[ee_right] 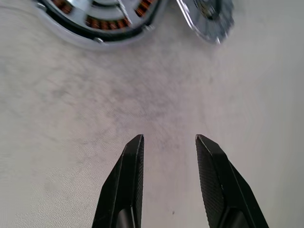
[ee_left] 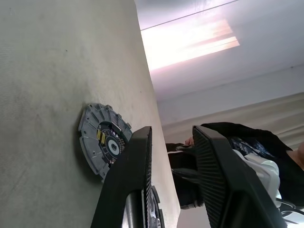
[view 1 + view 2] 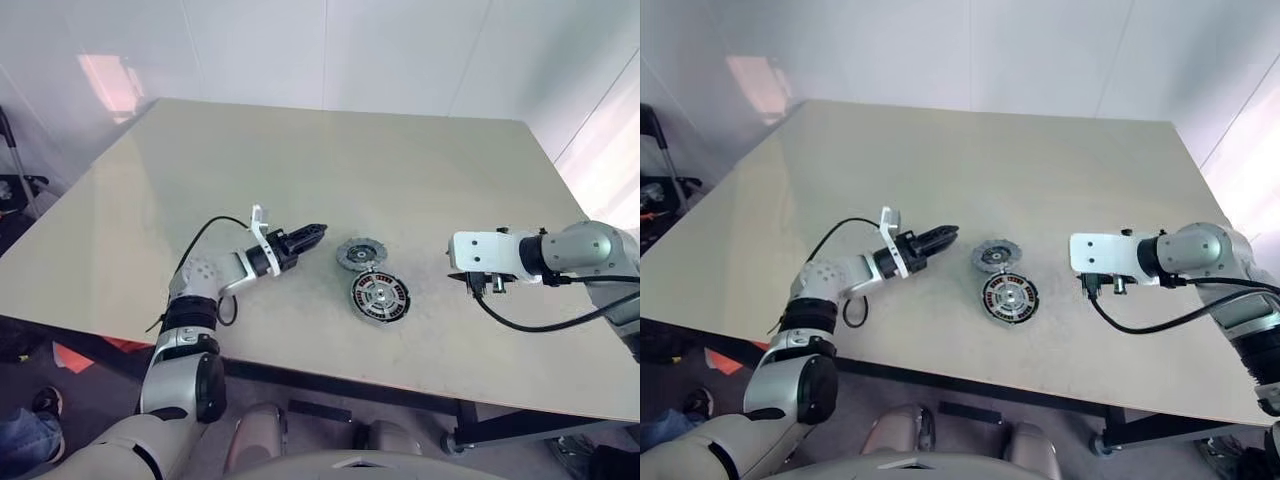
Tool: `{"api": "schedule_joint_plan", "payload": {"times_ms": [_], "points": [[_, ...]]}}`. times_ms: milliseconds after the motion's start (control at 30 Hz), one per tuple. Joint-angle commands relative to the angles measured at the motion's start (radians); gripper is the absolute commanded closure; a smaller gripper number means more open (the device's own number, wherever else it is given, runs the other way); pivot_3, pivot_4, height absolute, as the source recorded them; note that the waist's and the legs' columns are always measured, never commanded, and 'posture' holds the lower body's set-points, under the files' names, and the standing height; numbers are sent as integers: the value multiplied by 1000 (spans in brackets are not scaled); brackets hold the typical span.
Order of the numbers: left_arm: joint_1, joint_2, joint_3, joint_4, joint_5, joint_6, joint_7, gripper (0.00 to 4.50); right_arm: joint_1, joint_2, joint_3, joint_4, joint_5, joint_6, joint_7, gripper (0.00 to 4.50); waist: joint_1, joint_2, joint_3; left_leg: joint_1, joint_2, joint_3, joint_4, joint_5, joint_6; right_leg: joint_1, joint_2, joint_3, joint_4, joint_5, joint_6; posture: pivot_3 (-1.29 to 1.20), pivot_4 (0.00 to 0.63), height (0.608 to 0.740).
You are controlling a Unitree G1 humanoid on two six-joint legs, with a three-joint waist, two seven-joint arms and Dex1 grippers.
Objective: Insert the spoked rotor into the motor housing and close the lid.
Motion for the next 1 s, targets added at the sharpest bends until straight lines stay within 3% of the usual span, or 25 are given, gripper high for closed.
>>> {"api": "schedule_joint_plan", "payload": {"times_ms": [33,233,633,900,1000], "points": [[-4,7,5,-10,-9,-15,-7,3048,-8,-17,9,-80,13,-77,69,2546,1,0,0,-1,0,0,1,0,1,0,0,0,0,0,0,0,0,740],[3,13,-1,-13,-3,-18,-3,3048,-31,20,68,-118,1,-188,149,2546,2,0,0,0,0,0,4,-1,2,2,-1,0,1,0,0,0,0,740],[30,7,-21,-61,-5,-4,5,3048,-161,159,175,153,-195,-378,74,2546,-2,0,0,0,0,0,8,-1,2,1,-1,1,7,0,-1,0,0,740],[29,16,-11,-58,-8,-18,16,3048,-145,170,196,137,-181,-396,103,2546,-2,0,0,1,0,0,8,-1,2,2,-1,1,7,0,-1,0,0,740],[21,19,-8,-45,-4,-30,17,3048,-135,173,196,112,-171,-393,105,3126,-2,0,0,1,0,0,9,-1,2,2,-1,1,8,0,-1,0,0,740]]}}
